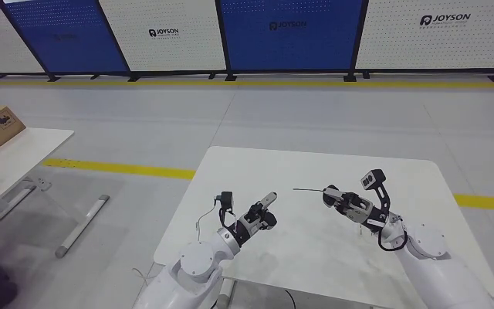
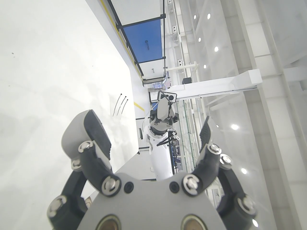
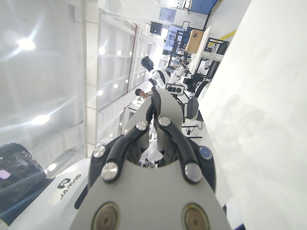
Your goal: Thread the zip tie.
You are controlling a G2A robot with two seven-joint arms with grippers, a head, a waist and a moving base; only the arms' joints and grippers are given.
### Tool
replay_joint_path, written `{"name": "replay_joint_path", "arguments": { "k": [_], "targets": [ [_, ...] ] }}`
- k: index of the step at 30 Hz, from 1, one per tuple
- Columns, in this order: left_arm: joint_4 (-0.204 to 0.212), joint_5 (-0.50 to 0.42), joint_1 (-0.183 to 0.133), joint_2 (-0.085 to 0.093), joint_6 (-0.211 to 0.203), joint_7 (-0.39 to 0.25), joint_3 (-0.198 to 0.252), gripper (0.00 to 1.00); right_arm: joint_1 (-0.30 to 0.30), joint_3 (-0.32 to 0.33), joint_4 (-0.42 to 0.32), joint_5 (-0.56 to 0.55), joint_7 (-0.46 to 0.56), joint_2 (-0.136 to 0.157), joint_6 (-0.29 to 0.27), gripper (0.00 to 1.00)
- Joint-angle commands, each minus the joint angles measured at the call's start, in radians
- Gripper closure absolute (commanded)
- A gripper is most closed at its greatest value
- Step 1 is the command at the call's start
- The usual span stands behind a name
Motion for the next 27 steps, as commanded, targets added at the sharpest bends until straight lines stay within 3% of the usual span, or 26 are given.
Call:
{"name": "replay_joint_path", "arguments": {
  "k": [1, 14, 25, 27],
  "targets": [
    [0.0, 0.0, 0.0, 0.0, 0.0, 0.0, 0.0, 0.0, 0.0, 0.0, 0.0, 0.0, 0.0, 0.0, 0.0, 1.0],
    [0.006, -0.016, -0.004, -0.001, -0.005, -0.003, 0.003, 0.0, -0.007, -0.003, -0.006, -0.011, -0.015, -0.001, 0.007, 1.0],
    [0.029, -0.138, -0.08, -0.016, 0.041, -0.027, 0.06, 0.0, 0.001, -0.049, -0.023, -0.096, -0.059, -0.028, 0.047, 1.0],
    [0.029, -0.138, -0.08, -0.016, 0.041, -0.027, 0.06, 0.0, 0.001, -0.049, -0.023, -0.096, -0.059, -0.028, 0.047, 1.0]
  ]
}}
